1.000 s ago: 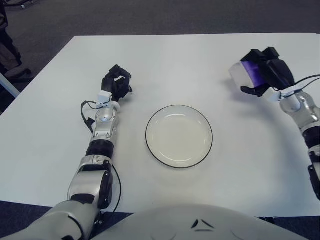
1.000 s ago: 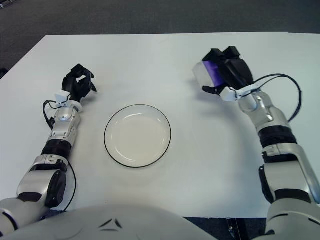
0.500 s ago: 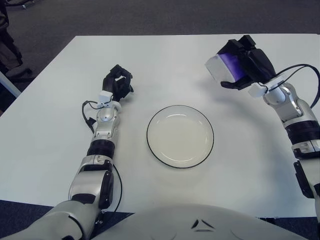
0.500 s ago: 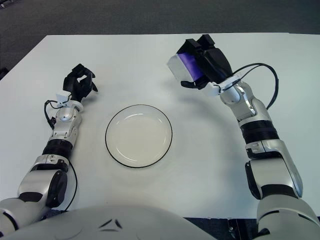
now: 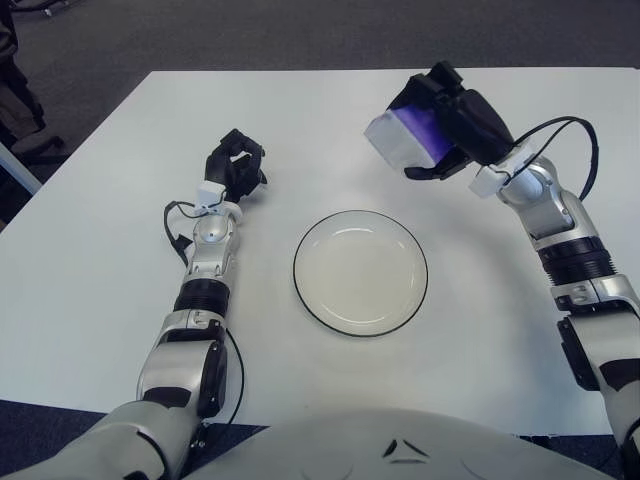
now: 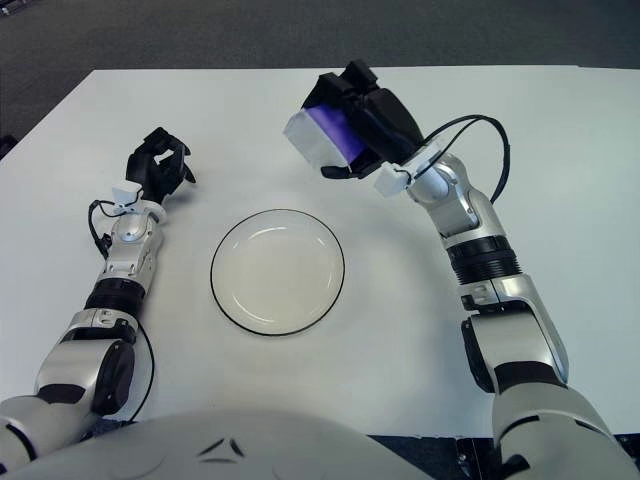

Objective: Put the tissue paper into the plate.

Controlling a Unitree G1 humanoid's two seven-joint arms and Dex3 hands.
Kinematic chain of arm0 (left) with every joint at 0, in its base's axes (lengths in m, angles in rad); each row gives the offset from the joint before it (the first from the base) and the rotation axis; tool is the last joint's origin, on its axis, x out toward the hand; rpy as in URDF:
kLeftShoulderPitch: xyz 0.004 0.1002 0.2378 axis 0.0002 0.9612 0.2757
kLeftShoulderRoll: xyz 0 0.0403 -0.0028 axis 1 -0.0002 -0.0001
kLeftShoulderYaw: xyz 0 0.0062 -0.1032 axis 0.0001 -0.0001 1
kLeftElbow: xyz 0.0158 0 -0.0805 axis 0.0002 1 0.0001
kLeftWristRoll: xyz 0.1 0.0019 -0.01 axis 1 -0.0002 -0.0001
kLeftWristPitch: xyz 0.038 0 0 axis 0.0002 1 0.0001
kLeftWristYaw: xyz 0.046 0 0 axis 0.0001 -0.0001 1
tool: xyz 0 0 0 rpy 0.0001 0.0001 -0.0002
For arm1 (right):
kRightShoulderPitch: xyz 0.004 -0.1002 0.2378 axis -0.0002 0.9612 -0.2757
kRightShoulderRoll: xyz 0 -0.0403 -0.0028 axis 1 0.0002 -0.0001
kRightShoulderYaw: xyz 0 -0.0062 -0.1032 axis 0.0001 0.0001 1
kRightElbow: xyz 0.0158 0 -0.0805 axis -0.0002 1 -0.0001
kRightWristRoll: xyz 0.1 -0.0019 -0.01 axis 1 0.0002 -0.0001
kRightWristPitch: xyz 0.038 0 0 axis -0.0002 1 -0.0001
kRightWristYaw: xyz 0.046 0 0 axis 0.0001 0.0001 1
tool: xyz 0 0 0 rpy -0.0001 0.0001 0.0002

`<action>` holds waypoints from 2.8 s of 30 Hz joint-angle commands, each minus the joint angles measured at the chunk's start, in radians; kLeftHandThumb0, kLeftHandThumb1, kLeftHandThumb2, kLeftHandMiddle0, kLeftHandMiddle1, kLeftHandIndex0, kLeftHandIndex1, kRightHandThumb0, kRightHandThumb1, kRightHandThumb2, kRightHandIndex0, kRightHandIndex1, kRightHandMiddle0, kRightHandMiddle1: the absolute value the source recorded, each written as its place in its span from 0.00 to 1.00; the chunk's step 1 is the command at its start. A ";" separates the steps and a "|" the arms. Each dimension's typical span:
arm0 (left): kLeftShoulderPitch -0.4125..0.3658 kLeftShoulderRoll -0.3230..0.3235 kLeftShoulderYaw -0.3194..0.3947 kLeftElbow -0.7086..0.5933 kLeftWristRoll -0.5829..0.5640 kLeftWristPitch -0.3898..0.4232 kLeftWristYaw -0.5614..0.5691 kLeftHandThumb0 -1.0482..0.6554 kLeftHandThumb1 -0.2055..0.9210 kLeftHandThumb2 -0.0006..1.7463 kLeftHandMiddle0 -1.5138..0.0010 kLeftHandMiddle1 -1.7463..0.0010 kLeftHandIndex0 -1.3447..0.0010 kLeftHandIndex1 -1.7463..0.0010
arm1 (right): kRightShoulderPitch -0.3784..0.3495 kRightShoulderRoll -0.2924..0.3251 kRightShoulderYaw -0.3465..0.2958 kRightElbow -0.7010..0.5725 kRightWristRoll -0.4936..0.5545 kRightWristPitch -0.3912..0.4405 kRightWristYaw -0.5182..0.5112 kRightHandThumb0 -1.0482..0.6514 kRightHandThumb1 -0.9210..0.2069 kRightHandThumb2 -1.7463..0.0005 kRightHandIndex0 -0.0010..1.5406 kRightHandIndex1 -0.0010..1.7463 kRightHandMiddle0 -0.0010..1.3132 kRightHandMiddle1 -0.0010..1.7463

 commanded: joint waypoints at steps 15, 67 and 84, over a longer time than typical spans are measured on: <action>0.152 -0.032 -0.017 0.066 0.019 0.005 0.005 0.39 1.00 0.25 0.36 0.00 0.49 0.00 | -0.024 0.005 0.114 -0.051 0.393 -0.005 0.469 0.62 0.49 0.30 0.40 0.93 0.30 1.00; 0.138 -0.054 -0.016 0.028 0.014 0.087 0.037 0.40 1.00 0.23 0.35 0.00 0.49 0.00 | -0.052 0.039 0.111 -0.134 0.107 -0.272 0.512 0.61 0.05 0.81 0.35 0.68 0.32 0.90; 0.111 -0.036 -0.020 0.079 0.021 0.062 0.021 0.40 1.00 0.23 0.34 0.00 0.49 0.00 | -0.088 -0.010 0.058 -0.212 -0.102 -0.303 0.471 0.41 0.00 0.92 0.12 0.02 0.17 0.11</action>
